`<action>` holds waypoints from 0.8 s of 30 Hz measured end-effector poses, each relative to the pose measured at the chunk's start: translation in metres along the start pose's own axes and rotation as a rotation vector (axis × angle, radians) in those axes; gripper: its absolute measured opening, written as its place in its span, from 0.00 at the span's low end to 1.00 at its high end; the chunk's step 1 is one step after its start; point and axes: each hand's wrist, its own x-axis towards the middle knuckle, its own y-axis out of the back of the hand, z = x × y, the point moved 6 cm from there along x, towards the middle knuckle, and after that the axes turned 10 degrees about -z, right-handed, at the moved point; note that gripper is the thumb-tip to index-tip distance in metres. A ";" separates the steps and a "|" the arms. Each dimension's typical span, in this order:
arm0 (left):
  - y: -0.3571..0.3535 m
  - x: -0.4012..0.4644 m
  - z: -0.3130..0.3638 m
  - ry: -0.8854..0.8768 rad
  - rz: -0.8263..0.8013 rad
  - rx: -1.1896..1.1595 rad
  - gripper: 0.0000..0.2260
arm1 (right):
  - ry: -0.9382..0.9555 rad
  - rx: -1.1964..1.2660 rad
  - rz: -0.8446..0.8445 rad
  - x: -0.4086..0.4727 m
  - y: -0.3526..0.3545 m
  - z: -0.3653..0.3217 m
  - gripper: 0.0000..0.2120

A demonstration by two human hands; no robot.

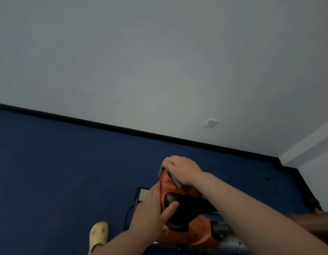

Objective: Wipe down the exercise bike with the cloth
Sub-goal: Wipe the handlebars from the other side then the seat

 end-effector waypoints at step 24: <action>0.007 0.005 0.006 -0.146 0.035 0.327 0.38 | -0.455 -0.054 0.200 -0.060 -0.016 0.043 0.15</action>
